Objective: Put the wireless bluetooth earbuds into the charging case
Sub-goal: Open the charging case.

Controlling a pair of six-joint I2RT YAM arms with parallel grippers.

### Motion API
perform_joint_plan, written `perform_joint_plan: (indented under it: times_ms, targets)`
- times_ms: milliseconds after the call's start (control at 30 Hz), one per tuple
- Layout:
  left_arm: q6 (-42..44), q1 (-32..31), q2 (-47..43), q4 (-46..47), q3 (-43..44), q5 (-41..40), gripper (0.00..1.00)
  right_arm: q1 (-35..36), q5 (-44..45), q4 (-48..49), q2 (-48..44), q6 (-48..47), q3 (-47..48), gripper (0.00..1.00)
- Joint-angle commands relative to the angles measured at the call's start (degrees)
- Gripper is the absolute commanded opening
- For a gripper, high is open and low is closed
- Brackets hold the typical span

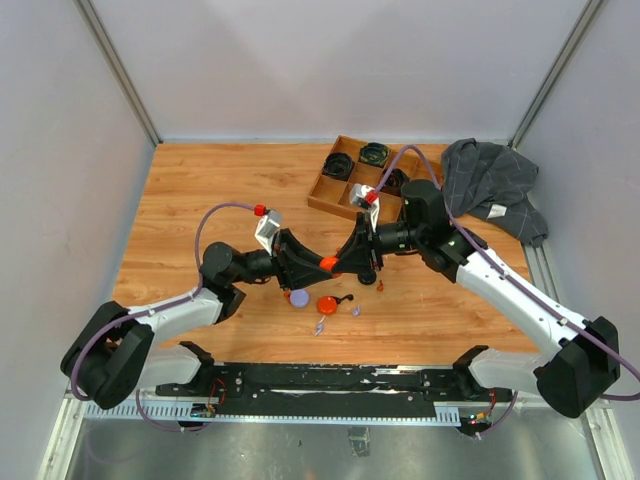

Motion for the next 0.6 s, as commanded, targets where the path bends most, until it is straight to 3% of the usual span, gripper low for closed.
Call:
perform_joint_plan:
  times_ms: [0, 167, 367, 433, 567]
  targets:
    - [3.04, 0.16, -1.85, -2.53, 1.91, 3.31, 0.30, 1.62, -1.31, -3.25, 0.49, -4.23, 2.80, 0.16]
    - [6.46, 0.20, -4.08, -6.62, 1.85, 3.69, 0.21, 1.71, -1.06, -4.90, 0.13, -5.66, 3.66, 0.16]
    - [8.97, 0.10, -6.53, -10.16, 1.85, 3.62, 0.01, 1.84, 0.38, -4.91, -0.70, -6.24, 3.81, 0.29]
    - [9.75, 0.14, -7.27, -10.49, 1.55, 3.66, 0.00, 1.84, 1.39, -4.93, -0.81, -6.16, 3.89, 0.40]
    - [11.12, 0.14, -8.84, -10.46, 0.70, 3.52, 0.00, 1.86, 3.53, -4.95, -1.16, -6.12, 3.88, 0.47]
